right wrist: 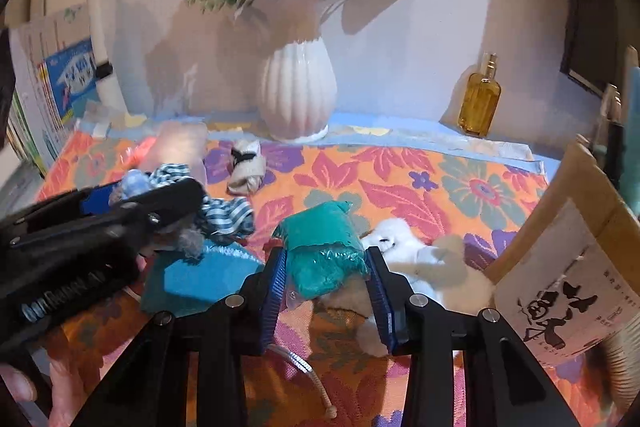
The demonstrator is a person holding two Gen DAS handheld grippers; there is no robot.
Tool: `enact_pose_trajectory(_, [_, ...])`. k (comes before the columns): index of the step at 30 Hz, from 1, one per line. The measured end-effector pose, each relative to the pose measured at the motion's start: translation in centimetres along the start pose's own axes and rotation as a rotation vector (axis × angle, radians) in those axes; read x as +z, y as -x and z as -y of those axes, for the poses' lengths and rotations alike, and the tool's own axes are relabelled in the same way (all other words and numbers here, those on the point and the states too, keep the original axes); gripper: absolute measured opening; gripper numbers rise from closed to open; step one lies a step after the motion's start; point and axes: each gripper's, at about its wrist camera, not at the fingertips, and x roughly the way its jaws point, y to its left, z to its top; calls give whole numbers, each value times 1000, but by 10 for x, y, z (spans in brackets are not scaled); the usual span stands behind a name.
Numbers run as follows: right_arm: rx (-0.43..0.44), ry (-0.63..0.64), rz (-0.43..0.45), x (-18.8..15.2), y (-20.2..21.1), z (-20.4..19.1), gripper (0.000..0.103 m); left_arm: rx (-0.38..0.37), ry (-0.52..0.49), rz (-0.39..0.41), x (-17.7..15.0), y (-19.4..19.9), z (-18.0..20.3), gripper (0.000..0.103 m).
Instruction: Organize soft objects
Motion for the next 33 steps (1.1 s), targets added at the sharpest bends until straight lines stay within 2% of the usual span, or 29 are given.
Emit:
enact_pose_trajectory(3, [60, -45, 64, 0, 20, 10, 39, -31, 68, 7, 11, 13, -10, 46])
enact_pose_trajectory(5, [77, -66, 47, -4, 27, 14, 39, -73, 105, 22, 11, 33, -13, 46])
enact_pose_trajectory(7, [123, -116, 34, -13, 42, 21, 39, -78, 104, 19, 2, 53, -9, 46])
enact_pose_trajectory(9, [177, -141, 38, -27, 64, 23, 39, -49, 73, 7, -15, 72, -4, 46])
enact_pose_trajectory(12, [213, -99, 9, -48, 88, 13, 39, 25, 33, -35, -47, 90, 2, 46])
enact_pose_trajectory(14, [233, -66, -30, -59, 94, 6, 39, 74, 17, -73, -67, 93, 3, 46])
enact_pose_trajectory(17, [218, -23, -80, -81, 99, -5, 39, 105, 9, -109, -92, 99, 3, 46])
enact_pose_trajectory(20, [244, -61, -125, -94, 96, -5, 39, 157, 0, -148, -105, 103, 7, 46])
enact_pose_trajectory(23, [242, -83, -153, -101, 91, -1, 39, 161, 9, -149, -110, 113, 6, 46])
enact_pose_trajectory(25, [255, -119, -195, -103, 85, 4, 44, 149, 30, -146, -113, 118, 4, 46])
enact_pose_trajectory(26, [273, -148, -209, -106, 83, 8, 55, 145, 41, -151, -114, 118, 3, 46])
enact_pose_trajectory(27, [301, -176, -200, -109, 87, 13, 61, 145, 46, -157, -116, 118, 4, 46])
enact_pose_trajectory(30, [312, -190, -207, -109, 90, 14, 72, 154, 44, -162, -119, 118, 5, 54])
enact_pose_trajectory(31, [311, -180, -212, -108, 89, 12, 73, 155, 53, -170, -120, 117, 4, 58])
enact_pose_trajectory(32, [302, -165, -216, -106, 88, 9, 74, 153, 66, -179, -120, 115, 4, 66])
enact_pose_trajectory(33, [279, -143, -221, -103, 86, 5, 74, 161, 78, -188, -121, 113, 2, 68])
